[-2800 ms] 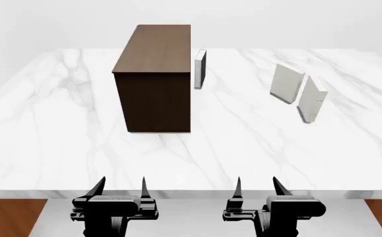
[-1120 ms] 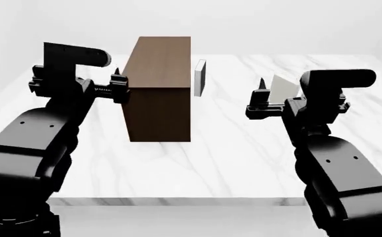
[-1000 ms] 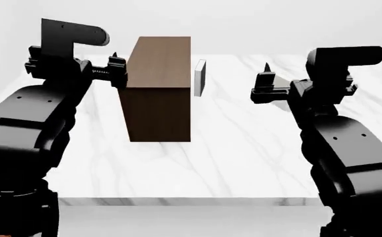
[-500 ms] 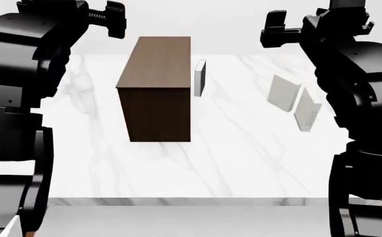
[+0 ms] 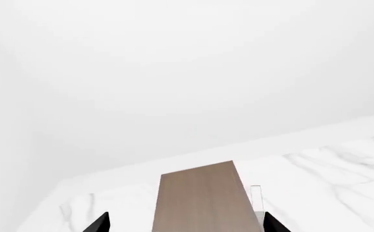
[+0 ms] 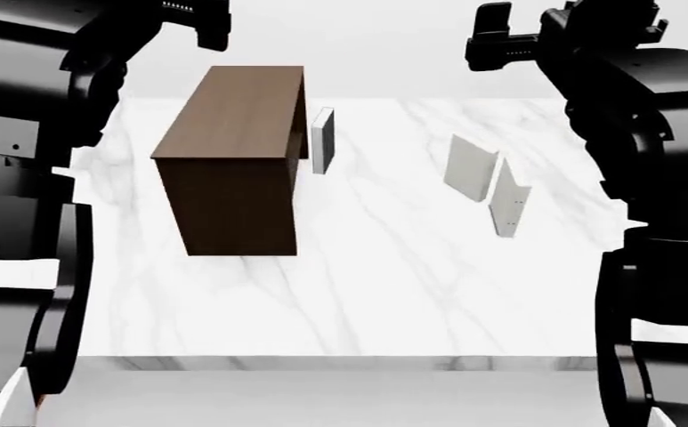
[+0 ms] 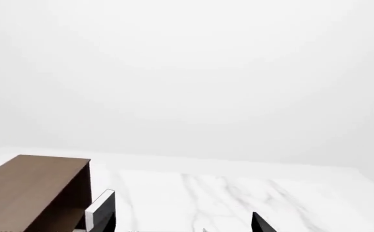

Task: Pick up the book on the right and place it under the cabinet shelf.

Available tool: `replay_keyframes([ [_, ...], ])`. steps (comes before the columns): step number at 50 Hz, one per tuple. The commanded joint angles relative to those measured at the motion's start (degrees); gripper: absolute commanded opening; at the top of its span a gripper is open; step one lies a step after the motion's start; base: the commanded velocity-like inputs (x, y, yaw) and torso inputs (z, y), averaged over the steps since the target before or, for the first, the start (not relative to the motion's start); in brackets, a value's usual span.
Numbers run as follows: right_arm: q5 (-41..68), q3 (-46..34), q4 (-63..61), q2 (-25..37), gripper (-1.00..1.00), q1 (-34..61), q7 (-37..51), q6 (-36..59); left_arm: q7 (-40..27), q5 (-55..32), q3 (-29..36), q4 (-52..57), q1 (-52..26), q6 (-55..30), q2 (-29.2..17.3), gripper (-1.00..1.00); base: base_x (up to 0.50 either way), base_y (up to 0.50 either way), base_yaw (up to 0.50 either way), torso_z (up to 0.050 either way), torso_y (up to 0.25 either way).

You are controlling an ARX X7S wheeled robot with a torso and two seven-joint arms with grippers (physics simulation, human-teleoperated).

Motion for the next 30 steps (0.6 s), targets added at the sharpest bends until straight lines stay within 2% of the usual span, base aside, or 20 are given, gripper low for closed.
replay_keyframes([
  [1, 0.6, -0.5, -0.2, 0.0, 1.00, 0.0, -0.4, 0.1, 0.1, 0.2, 0.5, 0.0, -0.6, -0.4, -0.4, 1.00, 0.00, 0.00, 0.00, 0.000, 0.000],
  [30, 1.4, -0.4, 0.3, -0.6, 1.00, -0.3, 0.1, -0.3, -0.7, -0.5, -0.3, 0.9, -0.6, -0.5, -1.1, 1.00, 0.32, -0.02, 0.00, 0.000, 0.000],
])
